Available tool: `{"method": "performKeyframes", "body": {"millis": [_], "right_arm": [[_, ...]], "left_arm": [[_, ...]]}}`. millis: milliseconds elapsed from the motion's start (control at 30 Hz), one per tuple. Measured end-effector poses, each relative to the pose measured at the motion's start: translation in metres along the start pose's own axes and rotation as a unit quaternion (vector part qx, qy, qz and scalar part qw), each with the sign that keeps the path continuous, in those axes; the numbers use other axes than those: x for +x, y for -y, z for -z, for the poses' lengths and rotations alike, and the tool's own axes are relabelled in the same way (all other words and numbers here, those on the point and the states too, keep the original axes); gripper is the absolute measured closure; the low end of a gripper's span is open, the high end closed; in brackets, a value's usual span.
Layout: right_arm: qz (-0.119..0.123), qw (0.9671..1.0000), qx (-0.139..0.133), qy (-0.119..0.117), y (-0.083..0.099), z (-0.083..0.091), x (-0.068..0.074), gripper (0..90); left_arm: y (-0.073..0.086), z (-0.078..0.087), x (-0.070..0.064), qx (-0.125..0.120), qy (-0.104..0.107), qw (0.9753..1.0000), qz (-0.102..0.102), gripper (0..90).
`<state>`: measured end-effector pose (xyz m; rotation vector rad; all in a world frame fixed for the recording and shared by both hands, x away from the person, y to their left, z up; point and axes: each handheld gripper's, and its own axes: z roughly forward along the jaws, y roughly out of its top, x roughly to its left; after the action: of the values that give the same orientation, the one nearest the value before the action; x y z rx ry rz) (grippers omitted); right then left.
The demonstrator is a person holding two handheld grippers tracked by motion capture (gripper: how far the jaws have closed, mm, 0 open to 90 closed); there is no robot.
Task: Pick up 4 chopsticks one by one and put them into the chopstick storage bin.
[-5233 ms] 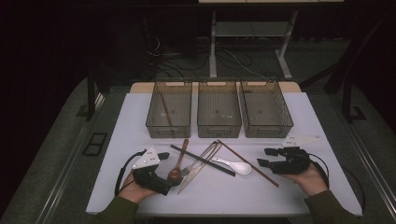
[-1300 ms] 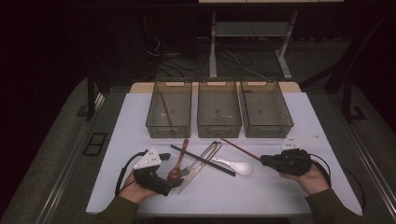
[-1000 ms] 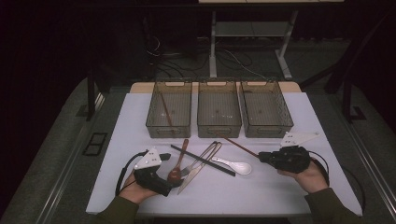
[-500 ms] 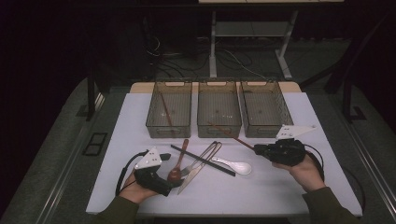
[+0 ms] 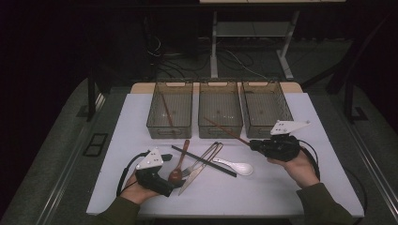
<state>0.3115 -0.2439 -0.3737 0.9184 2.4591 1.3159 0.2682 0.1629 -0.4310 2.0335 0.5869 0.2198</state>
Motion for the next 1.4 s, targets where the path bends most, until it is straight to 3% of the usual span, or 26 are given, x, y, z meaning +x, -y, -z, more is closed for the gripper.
{"method": "performKeyframes", "body": {"millis": [900,1400], "right_arm": [[-0.004,1.0000,0.003,-0.002,-0.049,-0.063,0.010,84.2],[-0.013,0.9997,0.007,0.017,-0.077,-0.093,0.010,84.2]], "left_arm": [[0.001,0.000,0.000,-0.006,0.000,1.0000,0.006,0.0],[0.001,0.000,-0.001,-0.008,0.002,0.9999,0.010,0.0]]}}
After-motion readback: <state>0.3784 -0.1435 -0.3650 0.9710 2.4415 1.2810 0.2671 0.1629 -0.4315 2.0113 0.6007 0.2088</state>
